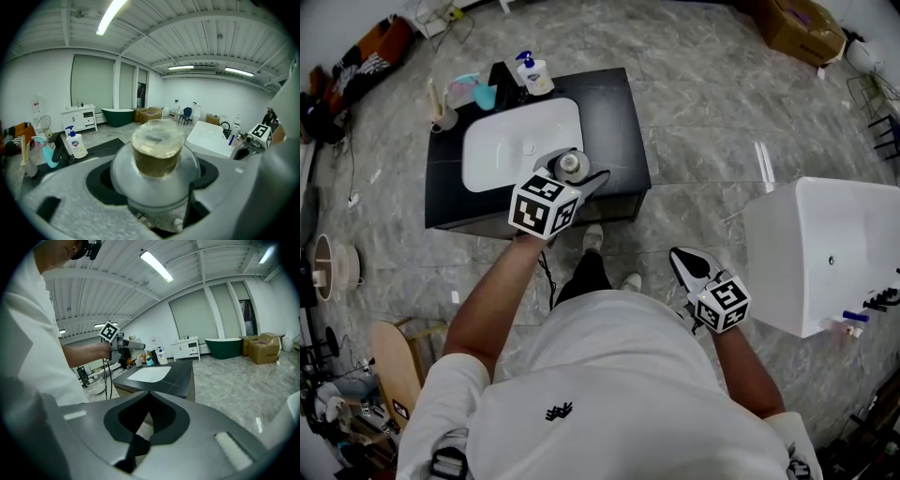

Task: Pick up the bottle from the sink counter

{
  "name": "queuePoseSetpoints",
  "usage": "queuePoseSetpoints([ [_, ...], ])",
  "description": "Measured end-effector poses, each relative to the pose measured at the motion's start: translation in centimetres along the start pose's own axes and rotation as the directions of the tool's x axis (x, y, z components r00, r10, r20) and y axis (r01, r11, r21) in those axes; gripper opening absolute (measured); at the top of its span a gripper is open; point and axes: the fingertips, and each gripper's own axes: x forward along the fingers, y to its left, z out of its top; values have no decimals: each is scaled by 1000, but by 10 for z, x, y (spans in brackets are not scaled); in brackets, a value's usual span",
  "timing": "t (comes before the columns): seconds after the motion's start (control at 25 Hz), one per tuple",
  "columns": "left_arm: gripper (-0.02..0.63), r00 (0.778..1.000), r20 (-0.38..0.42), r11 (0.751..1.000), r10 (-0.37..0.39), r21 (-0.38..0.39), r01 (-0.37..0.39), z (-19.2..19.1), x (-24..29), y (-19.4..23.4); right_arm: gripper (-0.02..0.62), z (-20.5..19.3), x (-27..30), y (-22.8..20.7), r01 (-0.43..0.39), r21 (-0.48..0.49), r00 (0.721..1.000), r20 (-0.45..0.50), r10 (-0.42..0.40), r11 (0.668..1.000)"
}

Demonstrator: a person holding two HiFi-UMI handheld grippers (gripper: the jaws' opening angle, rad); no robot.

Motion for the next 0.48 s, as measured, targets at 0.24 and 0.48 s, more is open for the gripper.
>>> queuePoseSetpoints([
  [0.24, 344, 1000, 1, 1000, -7, -1, 7, -5, -10, -15, 12, 1, -11, 6, -2, -19, 1000, 11, 2, 1000],
  [0.48, 344, 1000, 3, 1000, -14, -1, 14, -6, -16, -28, 12, -3, -18, 11, -8, -21, 1000, 12, 8, 1000],
])
